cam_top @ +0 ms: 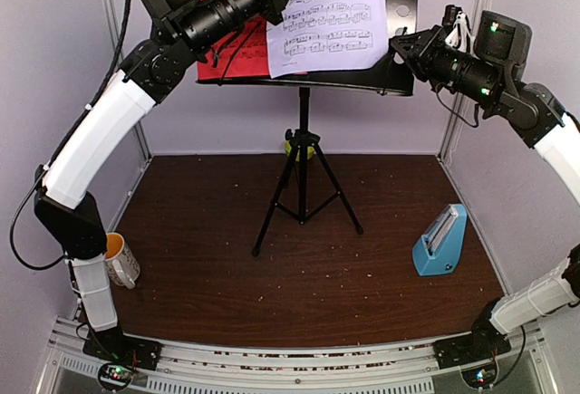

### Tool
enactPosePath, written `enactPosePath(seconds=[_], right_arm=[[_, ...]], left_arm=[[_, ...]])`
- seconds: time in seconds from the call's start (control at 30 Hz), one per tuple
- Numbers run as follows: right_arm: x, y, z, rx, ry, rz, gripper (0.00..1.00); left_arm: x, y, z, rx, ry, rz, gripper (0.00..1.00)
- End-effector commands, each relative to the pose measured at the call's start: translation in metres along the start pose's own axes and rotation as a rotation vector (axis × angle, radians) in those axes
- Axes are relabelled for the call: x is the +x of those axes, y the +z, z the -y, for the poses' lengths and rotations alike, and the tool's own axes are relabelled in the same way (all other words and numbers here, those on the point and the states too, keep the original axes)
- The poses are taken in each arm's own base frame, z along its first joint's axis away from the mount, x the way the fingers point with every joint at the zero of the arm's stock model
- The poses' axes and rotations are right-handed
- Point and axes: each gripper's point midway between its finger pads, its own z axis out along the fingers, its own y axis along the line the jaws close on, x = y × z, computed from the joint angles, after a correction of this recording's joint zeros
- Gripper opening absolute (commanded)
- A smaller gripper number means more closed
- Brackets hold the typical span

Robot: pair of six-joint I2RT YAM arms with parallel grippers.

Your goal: Set up the instrument practice props

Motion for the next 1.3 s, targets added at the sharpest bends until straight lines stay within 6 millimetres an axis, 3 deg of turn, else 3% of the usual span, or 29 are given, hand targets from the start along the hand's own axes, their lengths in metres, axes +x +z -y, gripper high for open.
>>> enactPosePath(seconds=[0.0, 0.17, 0.5, 1.27], right_arm=[[-0.005, -0.002, -0.013, -0.062, -0.019, 0.007, 0.07], [-0.001, -0.004, -0.012, -0.074, -0.065, 0.005, 0.00], [-0.001, -0.008, -0.017, -0.132, -0.147, 0.036, 0.00], [0.001, -0.016, -0.032, -0.225, -0.271, 0.065, 0.00]], left_arm=[[-0.029, -0.004, -0.007, -0.035, 0.035, 0.086, 0.00], [-0.026, -0.003, -0.010, -0.051, 0.047, 0.080, 0.00], [-0.021, 0.000, -0.018, -0.105, 0.093, 0.086, 0.00], [-0.039, 0.006, 0.006, 0.004, 0.072, 0.229, 0.00]])
